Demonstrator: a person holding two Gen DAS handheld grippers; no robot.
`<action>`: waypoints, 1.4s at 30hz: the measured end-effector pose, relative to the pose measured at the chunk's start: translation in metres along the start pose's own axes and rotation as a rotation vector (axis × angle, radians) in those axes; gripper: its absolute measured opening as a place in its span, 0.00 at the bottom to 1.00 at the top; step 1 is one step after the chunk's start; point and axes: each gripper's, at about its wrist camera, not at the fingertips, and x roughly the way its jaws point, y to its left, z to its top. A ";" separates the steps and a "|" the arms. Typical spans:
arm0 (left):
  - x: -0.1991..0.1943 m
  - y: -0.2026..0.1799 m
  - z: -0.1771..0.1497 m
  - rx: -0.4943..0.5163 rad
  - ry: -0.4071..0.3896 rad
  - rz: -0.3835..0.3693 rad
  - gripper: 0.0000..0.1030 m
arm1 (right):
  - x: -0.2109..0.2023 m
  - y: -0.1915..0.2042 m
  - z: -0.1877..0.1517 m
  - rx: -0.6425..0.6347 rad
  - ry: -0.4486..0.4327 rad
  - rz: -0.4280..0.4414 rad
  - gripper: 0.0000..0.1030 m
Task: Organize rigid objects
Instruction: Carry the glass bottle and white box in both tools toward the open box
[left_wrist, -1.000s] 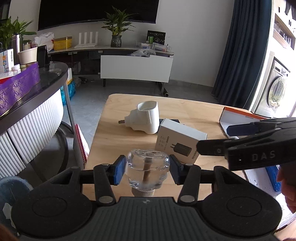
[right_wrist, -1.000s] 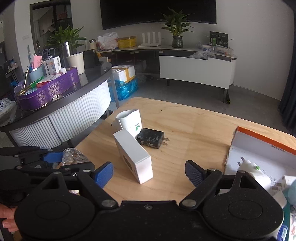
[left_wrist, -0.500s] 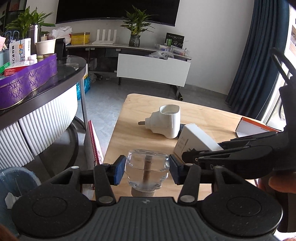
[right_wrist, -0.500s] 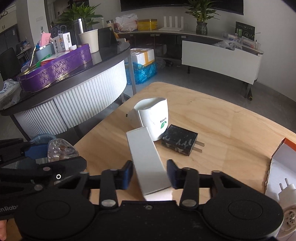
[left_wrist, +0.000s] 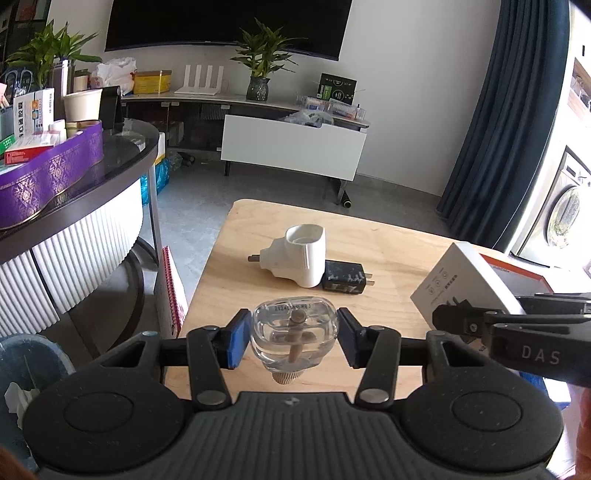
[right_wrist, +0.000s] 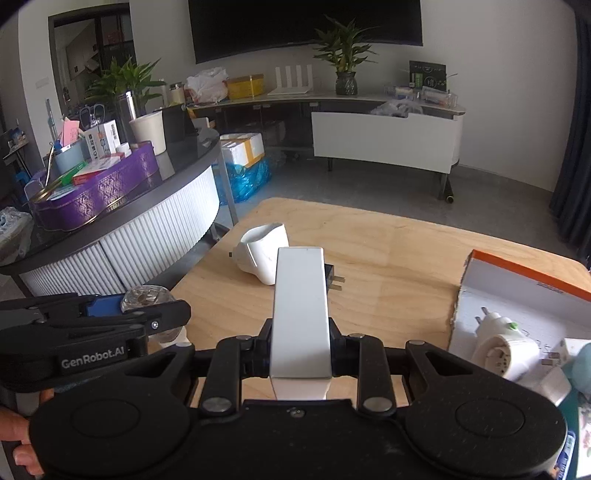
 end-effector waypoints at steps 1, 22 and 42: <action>-0.003 -0.003 0.000 0.000 0.001 -0.002 0.49 | -0.008 0.000 -0.002 0.002 -0.010 -0.007 0.31; -0.052 -0.067 -0.010 0.069 -0.019 -0.054 0.49 | -0.112 -0.019 -0.043 0.076 -0.098 -0.132 0.31; -0.067 -0.113 -0.027 0.144 -0.020 -0.121 0.49 | -0.168 -0.052 -0.079 0.152 -0.162 -0.220 0.31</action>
